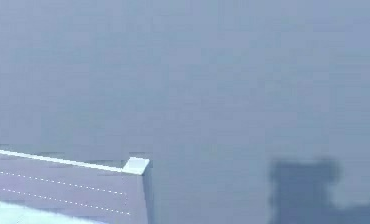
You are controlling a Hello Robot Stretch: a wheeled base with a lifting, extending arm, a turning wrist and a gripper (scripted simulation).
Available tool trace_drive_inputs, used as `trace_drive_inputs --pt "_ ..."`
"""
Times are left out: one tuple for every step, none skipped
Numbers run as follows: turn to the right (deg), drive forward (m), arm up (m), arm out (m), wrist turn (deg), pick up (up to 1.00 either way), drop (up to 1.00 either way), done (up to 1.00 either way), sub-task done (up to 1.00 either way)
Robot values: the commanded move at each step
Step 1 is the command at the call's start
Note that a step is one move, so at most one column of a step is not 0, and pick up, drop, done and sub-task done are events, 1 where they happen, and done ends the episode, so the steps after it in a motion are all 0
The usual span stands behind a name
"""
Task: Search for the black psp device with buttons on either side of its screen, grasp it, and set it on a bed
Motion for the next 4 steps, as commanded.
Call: trace_drive_inputs --pt "6.0 0.00 0.00 0.00 0.0 0.00 0.00 0.00 0.00" --pt "-12.0 0.00 0.00 0.00 0.0 0.00 0.00 0.00 0.00" --pt "-45.0 0.00 0.00 0.00 0.0 0.00 0.00 0.00 0.00" --pt "-45.0 0.00 0.00 0.00 0.0 0.00 0.00 0.00 0.00"
